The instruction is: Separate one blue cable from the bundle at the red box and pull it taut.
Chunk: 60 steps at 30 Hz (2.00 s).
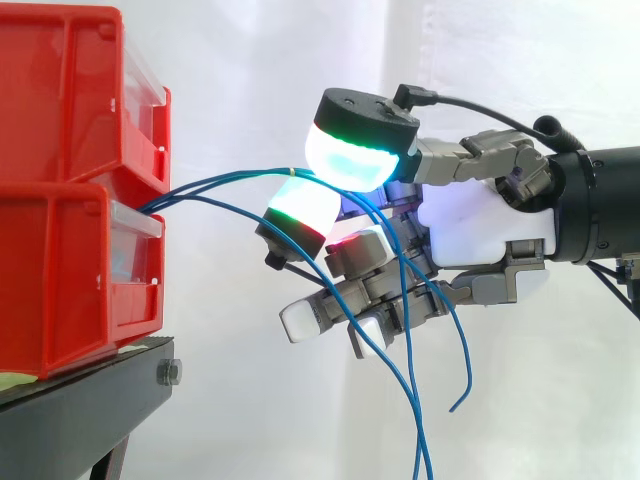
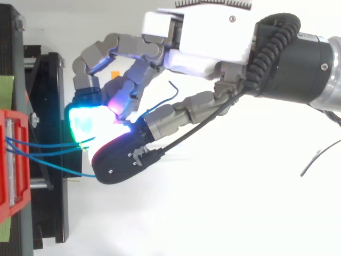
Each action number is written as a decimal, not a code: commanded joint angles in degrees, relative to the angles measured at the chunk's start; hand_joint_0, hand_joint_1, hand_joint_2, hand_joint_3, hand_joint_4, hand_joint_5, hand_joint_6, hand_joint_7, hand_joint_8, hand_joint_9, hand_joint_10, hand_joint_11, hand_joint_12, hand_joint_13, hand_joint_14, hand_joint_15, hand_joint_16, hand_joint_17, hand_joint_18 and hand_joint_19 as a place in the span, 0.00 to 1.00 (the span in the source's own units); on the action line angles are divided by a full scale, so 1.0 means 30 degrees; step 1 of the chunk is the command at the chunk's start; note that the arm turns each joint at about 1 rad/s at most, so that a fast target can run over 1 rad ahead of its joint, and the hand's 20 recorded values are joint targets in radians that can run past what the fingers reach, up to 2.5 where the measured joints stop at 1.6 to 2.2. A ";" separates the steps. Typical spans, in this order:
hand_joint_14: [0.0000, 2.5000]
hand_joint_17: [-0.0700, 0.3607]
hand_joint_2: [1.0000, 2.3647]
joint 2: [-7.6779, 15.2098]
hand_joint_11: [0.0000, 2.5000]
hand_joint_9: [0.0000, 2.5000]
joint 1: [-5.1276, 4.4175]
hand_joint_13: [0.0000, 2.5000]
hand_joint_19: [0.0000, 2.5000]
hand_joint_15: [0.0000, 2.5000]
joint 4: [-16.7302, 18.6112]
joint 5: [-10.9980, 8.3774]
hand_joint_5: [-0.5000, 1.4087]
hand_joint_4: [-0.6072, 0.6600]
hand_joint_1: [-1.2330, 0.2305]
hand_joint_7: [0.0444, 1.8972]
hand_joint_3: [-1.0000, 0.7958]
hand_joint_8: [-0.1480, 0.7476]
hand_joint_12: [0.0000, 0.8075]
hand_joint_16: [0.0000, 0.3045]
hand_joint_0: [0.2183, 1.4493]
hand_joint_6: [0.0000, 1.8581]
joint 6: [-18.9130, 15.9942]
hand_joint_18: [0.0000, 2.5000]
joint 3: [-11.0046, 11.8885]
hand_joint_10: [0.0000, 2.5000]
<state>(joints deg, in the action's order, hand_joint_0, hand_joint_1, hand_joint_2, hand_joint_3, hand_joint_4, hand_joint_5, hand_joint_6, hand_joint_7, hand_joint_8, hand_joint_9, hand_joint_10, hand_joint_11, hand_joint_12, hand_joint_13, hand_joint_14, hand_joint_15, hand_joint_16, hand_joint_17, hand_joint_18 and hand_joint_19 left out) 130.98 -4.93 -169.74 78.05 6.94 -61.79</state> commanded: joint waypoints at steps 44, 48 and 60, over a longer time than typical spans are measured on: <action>0.01 0.42 0.01 -0.0006 0.36 0.60 -0.0057 0.44 0.30 0.26 -0.0168 -0.0030 0.17 0.59 0.53 0.63 0.37 0.71 0.50 0.16 0.31 0.48 -0.0674 0.36 0.0000 0.01; 0.01 0.42 0.01 -0.0006 0.36 0.59 -0.0087 0.44 0.30 0.26 -0.0227 -0.0030 0.18 0.59 0.53 0.62 0.37 0.70 0.50 0.16 0.31 0.48 -0.0674 0.36 0.0000 0.01; 0.01 0.41 0.01 -0.0006 0.43 0.57 -0.0116 0.42 0.30 0.26 -0.0168 -0.0118 0.17 0.58 0.37 0.62 0.37 0.64 0.50 0.16 0.30 0.48 -0.0674 0.35 0.0000 0.01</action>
<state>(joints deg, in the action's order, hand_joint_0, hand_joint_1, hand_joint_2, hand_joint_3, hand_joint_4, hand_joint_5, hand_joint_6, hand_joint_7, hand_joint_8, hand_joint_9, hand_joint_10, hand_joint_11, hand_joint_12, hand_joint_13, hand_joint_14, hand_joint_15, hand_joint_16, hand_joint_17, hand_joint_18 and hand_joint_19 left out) 130.97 -5.25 -170.30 77.87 4.92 -61.79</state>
